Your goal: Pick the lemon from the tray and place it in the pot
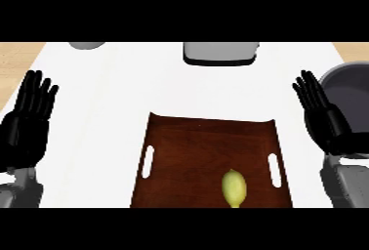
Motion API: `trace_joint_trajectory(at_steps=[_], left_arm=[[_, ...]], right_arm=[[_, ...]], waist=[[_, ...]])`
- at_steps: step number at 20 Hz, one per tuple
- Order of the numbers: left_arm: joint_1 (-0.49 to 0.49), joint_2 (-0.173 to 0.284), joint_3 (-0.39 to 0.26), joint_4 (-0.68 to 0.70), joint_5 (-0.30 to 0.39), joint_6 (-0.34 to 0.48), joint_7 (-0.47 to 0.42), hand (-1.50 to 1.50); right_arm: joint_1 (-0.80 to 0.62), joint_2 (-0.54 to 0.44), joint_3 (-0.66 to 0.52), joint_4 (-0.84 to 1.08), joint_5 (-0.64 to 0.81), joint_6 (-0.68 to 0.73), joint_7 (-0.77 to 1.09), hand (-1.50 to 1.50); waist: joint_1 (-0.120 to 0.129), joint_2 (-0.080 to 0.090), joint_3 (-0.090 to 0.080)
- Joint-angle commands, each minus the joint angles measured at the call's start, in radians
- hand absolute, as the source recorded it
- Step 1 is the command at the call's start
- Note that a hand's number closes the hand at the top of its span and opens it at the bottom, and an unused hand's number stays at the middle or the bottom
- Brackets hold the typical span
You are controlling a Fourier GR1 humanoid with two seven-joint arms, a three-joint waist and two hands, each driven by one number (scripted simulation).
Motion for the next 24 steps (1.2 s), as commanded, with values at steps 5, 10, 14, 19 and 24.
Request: trace_joint_trajectory(at_steps=[5, 10, 14, 19, 24], left_arm=[[0.165, 0.13, 0.011, 0.108, -0.155, 0.015, 0.024, 0.0], [0.22, 0.143, 0.001, 0.139, -0.168, 0.021, 0.075, 0.0], [0.241, 0.161, -0.011, 0.115, -0.175, -0.004, 0.076, 0.0], [0.262, 0.133, -0.047, 0.101, -0.199, 0.002, 0.065, 0.0], [0.228, 0.184, -0.033, 0.072, -0.194, -0.049, 0.115, 0.0]], right_arm=[[0.364, 0.196, -0.106, -0.105, 0.023, -0.293, -0.184, 1.5], [0.464, 0.164, -0.256, -0.176, 0.25, -0.627, -0.412, -1.5], [0.625, 0.276, -0.127, -0.271, 0.181, -0.753, -0.659, -1.5], [0.909, 0.28, 0.148, -0.327, 0.137, -0.902, -0.844, -1.5], [1.119, 0.28, 0.382, -0.425, 0.276, -1.059, -0.788, -1.5]], waist=[[-0.082, 0.027, 0.01], [-0.149, 0.016, 0.007], [-0.101, 0.012, 0.012], [-0.067, 0.02, 0.009], [-0.022, 0.033, 0.007]])
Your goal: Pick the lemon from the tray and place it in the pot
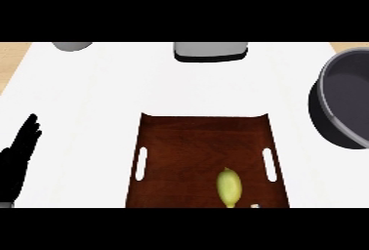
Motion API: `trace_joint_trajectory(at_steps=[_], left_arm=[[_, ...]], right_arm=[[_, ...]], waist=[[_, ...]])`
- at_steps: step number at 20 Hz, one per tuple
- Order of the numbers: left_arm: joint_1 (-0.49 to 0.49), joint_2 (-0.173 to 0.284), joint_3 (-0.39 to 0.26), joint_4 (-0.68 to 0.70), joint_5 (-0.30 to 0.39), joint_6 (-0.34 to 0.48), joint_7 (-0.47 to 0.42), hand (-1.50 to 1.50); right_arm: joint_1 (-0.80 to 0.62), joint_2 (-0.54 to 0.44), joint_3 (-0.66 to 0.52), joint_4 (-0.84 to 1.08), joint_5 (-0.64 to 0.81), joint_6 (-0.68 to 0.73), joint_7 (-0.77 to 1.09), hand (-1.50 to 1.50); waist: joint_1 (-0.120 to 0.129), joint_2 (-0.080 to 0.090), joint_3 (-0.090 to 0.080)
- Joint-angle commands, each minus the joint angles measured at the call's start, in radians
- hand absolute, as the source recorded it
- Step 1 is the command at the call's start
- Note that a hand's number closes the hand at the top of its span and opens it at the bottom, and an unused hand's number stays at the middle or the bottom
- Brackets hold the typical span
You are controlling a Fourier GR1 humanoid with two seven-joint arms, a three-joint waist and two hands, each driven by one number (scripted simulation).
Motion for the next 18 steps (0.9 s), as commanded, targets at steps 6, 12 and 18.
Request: trace_joint_trajectory(at_steps=[6, 12, 18], left_arm=[[-0.076, -0.024, -0.038, 0.011, -0.027, -0.021, 0.005, 0.0], [-0.076, -0.027, -0.043, -0.003, -0.027, -0.033, -0.003, 0.0], [-0.111, -0.043, -0.058, 0.035, -0.053, -0.025, 0.012, 0.0]], right_arm=[[0.27, -0.015, 0.246, -0.104, 0.425, -0.197, 0.295, -1.5], [0.378, 0.007, 0.297, -0.116, 0.684, -0.111, 0.551, -1.5], [0.37, 0.007, 0.341, -0.274, 0.949, 0.086, 0.874, -1.5]], waist=[[0.069, 0.028, -0.005], [0.112, 0.043, -0.007], [0.095, 0.035, -0.005]])
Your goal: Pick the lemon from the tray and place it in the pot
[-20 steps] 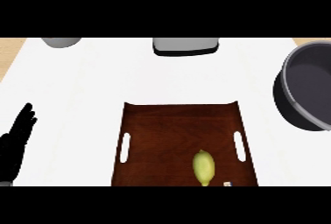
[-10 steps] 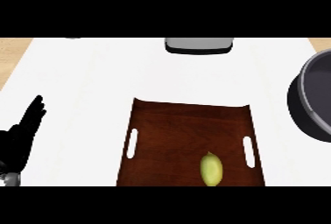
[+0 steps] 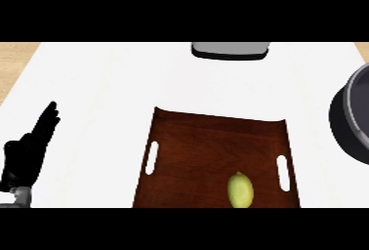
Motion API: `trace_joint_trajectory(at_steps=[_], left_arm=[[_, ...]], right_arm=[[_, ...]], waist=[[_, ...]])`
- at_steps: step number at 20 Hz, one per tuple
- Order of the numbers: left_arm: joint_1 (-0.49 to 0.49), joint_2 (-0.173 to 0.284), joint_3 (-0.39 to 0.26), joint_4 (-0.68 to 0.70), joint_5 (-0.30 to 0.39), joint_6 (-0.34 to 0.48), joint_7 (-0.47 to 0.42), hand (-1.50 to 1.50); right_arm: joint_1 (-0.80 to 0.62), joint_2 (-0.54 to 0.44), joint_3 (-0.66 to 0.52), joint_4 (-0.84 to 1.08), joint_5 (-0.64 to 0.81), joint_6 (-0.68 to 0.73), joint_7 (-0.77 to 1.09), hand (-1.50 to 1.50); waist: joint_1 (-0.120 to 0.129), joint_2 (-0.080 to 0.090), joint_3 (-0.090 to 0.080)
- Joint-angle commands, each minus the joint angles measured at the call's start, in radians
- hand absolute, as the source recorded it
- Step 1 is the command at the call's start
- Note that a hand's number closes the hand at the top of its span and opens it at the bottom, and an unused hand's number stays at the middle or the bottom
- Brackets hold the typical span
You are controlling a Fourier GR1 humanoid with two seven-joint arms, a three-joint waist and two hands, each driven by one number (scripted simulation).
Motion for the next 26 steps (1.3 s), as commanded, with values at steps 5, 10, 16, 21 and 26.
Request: trace_joint_trajectory(at_steps=[5, 10, 16, 21, 26], left_arm=[[-0.04, 0.013, 0.026, 0.012, 0.003, -0.01, 0.035, 0.0], [0.012, -0.023, 0.019, 0.032, -0.017, -0.001, -0.022, 0.0], [0.007, -0.024, 0.034, 0.014, -0.033, -0.003, 0.009, 0.0], [0.047, -0.026, 0.072, -0.023, -0.025, -0.045, 0.028, 0.0], [0.043, -0.11, 0.037, 0.02, -0.117, 0.008, -0.012, 0.0]], right_arm=[[-0.127, 0.003, 0.085, -0.145, 0.373, 0.265, 0.493, -1.5], [-0.404, 0.003, 0.136, -0.118, 0.495, 0.408, 0.831, -1.5], [-0.714, 0.003, 0.237, -0.035, 0.542, 0.565, 1.174, -1.5], [-0.838, 0.003, 0.135, 0.141, 0.412, 0.513, 1.165, -1.5], [-0.964, 0.003, 0.194, 0.233, 0.424, 0.475, 1.296, -1.5]], waist=[[-0.012, -0.011, 0.002], [-0.02, -0.019, 0.004], [-0.031, -0.026, 0.005], [-0.037, -0.03, 0.006], [-0.04, -0.03, 0.006]])
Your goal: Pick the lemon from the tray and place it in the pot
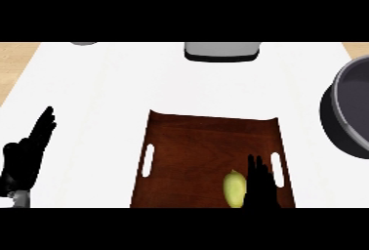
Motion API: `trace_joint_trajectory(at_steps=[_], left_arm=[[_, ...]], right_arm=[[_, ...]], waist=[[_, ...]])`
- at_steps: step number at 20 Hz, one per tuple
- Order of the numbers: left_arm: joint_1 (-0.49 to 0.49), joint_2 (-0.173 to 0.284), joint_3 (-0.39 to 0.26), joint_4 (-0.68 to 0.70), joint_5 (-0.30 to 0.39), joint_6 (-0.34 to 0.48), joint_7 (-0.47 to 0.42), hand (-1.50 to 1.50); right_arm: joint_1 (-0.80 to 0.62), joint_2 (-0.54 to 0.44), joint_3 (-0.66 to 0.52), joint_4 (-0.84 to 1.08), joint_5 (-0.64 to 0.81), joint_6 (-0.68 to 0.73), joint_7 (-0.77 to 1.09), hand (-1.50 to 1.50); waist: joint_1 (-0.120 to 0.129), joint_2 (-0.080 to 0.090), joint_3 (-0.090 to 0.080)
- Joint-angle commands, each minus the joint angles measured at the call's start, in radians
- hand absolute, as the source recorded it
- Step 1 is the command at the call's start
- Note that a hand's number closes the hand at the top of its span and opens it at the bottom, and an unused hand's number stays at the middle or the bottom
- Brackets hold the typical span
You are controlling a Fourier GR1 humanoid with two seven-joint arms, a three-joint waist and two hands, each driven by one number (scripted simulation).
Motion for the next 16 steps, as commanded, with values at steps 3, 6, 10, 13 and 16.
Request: trace_joint_trajectory(at_steps=[3, 6, 10, 13, 16], left_arm=[[-0.044, -0.018, 0.056, 0.048, -0.017, -0.048, -0.006, 0.0], [0.058, -0.046, 0.034, -0.073, -0.048, -0.036, 0.027, 0.0], [-0.071, -0.037, 0.099, 0.096, -0.047, -0.074, -0.045, 0.0], [-0.031, -0.048, 0.087, 0.031, -0.04, -0.091, -0.011, 0.0], [-0.006, -0.075, 0.096, 0.013, -0.071, -0.081, -0.011, 0.0]], right_arm=[[-0.121, 0.001, -0.051, 0.074, -0.046, 0.006, 0.044, -1.5], [-0.115, 0.0, -0.073, 0.084, -0.069, 0.002, 0.02, -1.5], [-0.155, 0.0, -0.07, 0.177, -0.089, -0.063, 0.014, -1.5], [-0.175, 0.0, -0.015, 0.208, -0.059, -0.034, 0.01, 1.5], [-0.159, -0.03, -0.066, 0.087, -0.06, 0.069, -0.018, 1.5]], waist=[[-0.004, -0.001, 0.0], [-0.001, -0.002, 0.0], [-0.005, 0.0, 0.0], [-0.002, -0.001, 0.0], [-0.003, -0.002, 0.0]])
